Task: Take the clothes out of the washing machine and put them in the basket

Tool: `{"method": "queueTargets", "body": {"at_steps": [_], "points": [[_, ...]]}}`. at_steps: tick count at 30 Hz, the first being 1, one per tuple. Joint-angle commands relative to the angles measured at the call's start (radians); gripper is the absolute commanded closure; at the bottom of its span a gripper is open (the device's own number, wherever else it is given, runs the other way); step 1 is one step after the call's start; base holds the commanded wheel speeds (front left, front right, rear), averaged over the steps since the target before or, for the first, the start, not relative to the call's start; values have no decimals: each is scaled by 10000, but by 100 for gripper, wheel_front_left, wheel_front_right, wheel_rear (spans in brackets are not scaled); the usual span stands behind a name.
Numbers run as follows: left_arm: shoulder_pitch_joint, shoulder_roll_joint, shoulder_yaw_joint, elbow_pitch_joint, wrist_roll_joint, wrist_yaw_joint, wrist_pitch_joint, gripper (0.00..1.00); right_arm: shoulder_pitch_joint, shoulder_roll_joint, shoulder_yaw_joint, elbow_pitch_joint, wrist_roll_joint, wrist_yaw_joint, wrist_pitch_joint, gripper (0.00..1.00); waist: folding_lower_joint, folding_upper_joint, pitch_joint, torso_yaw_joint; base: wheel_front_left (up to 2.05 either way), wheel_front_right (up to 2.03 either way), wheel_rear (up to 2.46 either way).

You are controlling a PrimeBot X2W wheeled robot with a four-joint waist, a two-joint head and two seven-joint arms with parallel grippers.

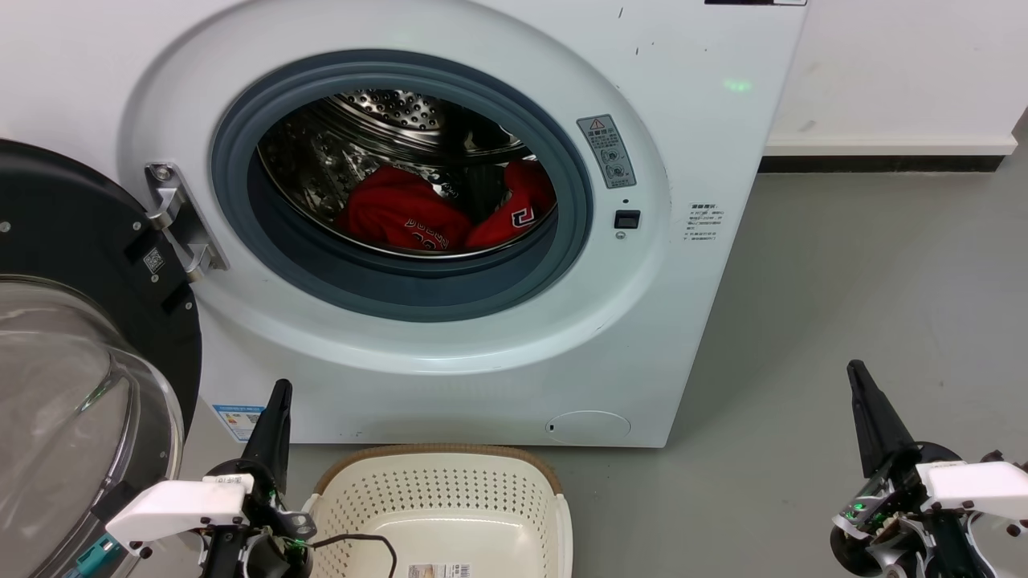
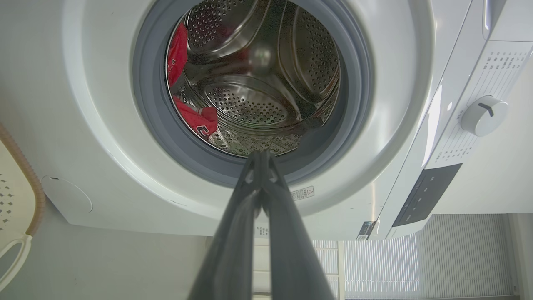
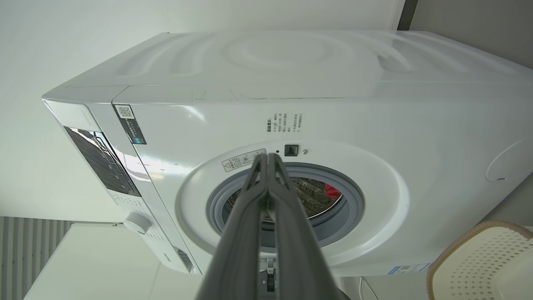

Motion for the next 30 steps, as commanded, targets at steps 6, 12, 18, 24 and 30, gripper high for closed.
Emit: {"method": "queueTargets", "body": {"at_steps": [6, 12, 18, 24, 30], "points": [[-62, -22, 27, -8, -22, -41, 18, 100, -124, -47, -5, 15, 38, 0, 10, 100, 0, 0, 0, 0, 0, 0, 0], [-62, -22, 27, -9, -22, -41, 18, 100, -124, -47, -5, 15, 38, 0, 10, 100, 0, 0, 0, 0, 0, 0, 0], [-62, -22, 27, -9, -22, -41, 18, 100, -124, -47, -5, 15, 38, 0, 10, 100, 0, 0, 0, 0, 0, 0, 0], [1, 0, -1, -1, 2, 0, -5, 0, 1, 0, 2, 1, -4, 0, -4, 0, 0, 0, 0, 0, 0, 0, 0], [328, -32, -103, 247, 42, 9, -150, 0, 322, 41, 97, 234, -92, 0, -133, 0, 0, 0, 5, -3, 0, 0, 0]]}}
